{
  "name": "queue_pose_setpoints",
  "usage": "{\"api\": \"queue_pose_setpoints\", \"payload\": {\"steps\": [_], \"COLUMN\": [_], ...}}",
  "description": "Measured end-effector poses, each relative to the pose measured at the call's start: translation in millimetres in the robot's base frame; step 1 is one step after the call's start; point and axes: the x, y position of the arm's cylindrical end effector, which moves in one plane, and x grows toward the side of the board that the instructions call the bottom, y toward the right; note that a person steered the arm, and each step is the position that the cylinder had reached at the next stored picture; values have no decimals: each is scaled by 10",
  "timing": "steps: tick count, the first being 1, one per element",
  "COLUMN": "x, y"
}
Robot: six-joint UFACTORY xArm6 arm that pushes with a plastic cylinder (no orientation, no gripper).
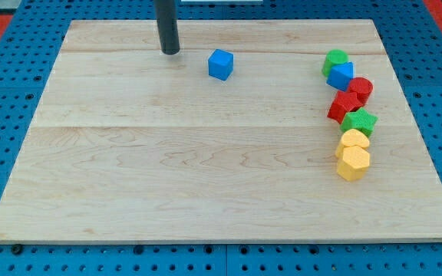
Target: Move blue cube right and up a bit
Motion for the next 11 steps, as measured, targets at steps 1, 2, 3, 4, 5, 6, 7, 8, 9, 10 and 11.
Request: {"api": "queue_pose_setpoints", "payload": {"steps": [1,2,3,4,5,6,7,8,9,10,11], "x": [247,332,339,339,339,339,339,341,486,680,705], "y": [-31,96,353,603,798,978,1010,1013,865,862,955]}}
